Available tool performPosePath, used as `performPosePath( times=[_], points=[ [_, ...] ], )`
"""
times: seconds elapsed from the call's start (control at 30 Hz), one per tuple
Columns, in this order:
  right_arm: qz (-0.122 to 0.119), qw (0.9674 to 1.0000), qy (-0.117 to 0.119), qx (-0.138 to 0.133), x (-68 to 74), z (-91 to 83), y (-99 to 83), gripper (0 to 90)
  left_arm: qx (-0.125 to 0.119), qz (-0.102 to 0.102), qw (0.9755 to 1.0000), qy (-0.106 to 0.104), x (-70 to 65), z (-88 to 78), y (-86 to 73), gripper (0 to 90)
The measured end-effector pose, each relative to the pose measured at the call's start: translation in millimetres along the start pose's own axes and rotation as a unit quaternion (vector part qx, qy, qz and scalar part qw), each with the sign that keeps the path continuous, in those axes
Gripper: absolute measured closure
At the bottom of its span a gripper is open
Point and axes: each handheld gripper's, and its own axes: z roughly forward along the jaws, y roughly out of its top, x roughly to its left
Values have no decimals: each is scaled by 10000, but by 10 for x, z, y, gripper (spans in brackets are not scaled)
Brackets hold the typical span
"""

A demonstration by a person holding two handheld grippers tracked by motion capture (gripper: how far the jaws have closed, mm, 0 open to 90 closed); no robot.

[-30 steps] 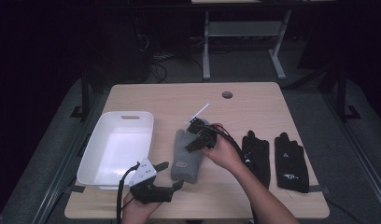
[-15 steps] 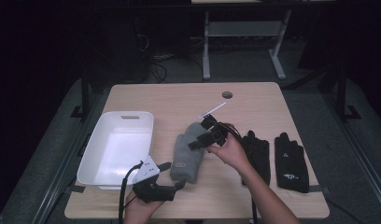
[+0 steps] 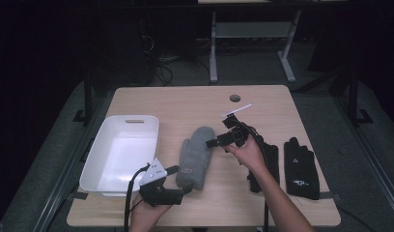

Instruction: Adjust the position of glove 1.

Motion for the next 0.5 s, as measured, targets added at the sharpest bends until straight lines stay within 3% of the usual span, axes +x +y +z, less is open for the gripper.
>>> performPosePath(
  times=[0.2,0.5],
  points=[
    [324,9994,156,-3,-127,95,42,346,-26,-32,10000,12,5,-7,-3,200],
    [771,9970,-53,-38,-246,245,131,290,19,68,10000,-6,2,12,-3,200]
  ],
)
